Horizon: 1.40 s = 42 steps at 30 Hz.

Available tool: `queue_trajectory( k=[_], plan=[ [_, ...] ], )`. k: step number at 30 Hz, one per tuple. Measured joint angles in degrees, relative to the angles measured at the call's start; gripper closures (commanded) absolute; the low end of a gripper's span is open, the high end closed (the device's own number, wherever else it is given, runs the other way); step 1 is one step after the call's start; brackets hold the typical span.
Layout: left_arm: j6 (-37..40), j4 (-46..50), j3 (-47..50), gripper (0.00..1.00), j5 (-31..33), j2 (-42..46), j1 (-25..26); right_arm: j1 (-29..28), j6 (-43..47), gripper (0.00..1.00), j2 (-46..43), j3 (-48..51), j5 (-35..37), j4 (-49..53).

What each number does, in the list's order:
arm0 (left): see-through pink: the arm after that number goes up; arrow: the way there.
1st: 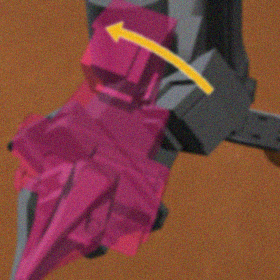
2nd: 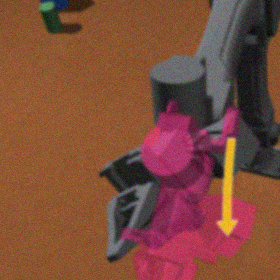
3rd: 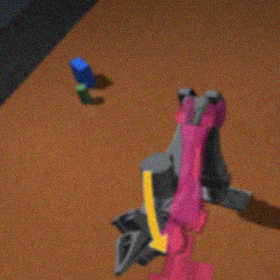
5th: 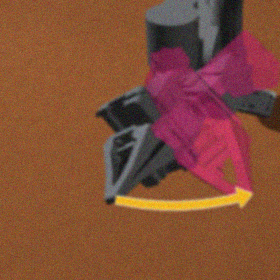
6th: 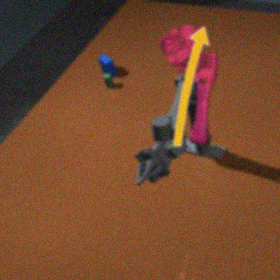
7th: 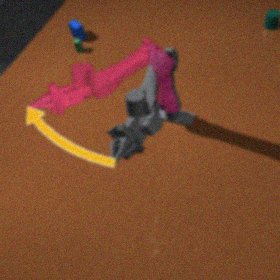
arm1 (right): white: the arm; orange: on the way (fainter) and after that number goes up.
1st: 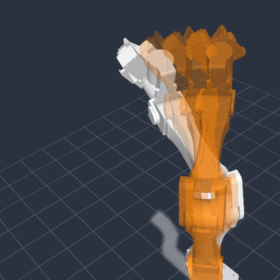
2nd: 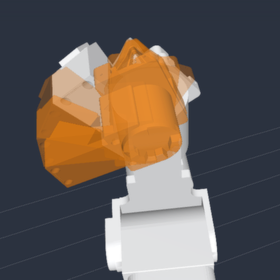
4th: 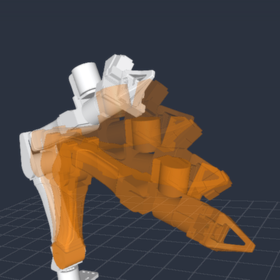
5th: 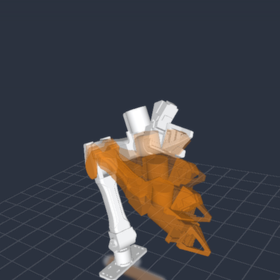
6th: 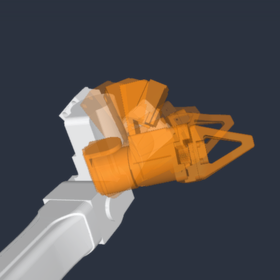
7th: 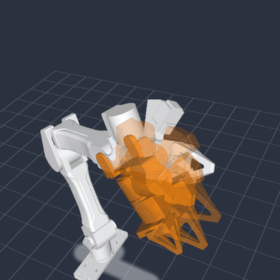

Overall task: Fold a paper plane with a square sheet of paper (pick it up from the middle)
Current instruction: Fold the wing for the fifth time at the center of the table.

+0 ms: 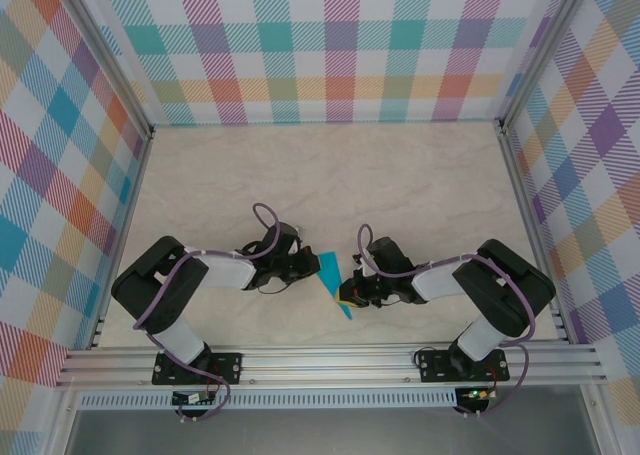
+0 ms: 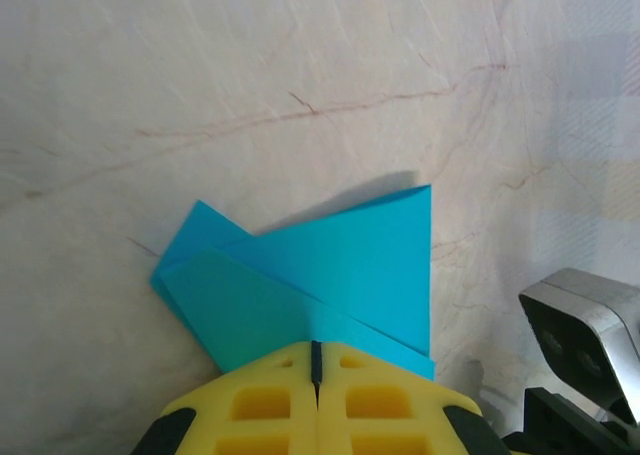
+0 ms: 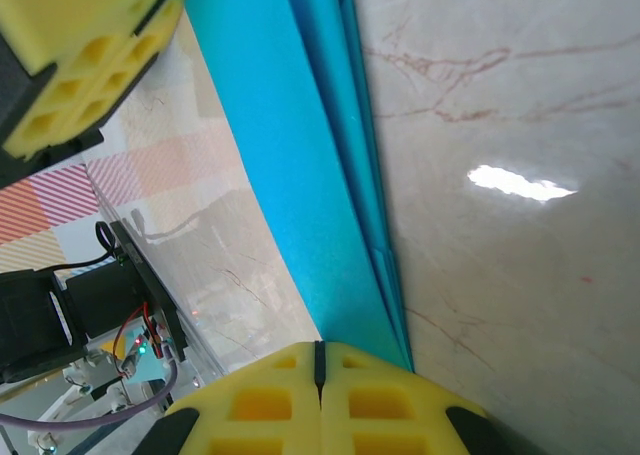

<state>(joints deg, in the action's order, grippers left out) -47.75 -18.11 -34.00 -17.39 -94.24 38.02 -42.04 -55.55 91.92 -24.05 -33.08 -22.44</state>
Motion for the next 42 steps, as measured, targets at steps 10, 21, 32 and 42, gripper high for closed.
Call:
queue_trajectory(
  k=[10,21,32,42],
  plan=[
    [2.49,1.46,-0.48,1.0,-1.88,0.0,-4.68,0.0,0.61,1.0,-0.04,0.0,-0.09,0.11],
    [6.49,11.06,-3.98,1.0,-1.66,4.57,-8.59,0.0,0.79,1.0,-0.13,-0.07,-0.15,0.26],
    [4.92,13.33,-4.46,1.0,-1.62,16.68,-2.38,-0.07,0.76,1.0,-0.52,-0.44,0.44,1.51],
    [3.85,12.87,-10.78,1.0,0.39,0.61,8.15,-0.17,0.37,1.0,-0.63,-0.44,0.68,1.49]
  ],
)
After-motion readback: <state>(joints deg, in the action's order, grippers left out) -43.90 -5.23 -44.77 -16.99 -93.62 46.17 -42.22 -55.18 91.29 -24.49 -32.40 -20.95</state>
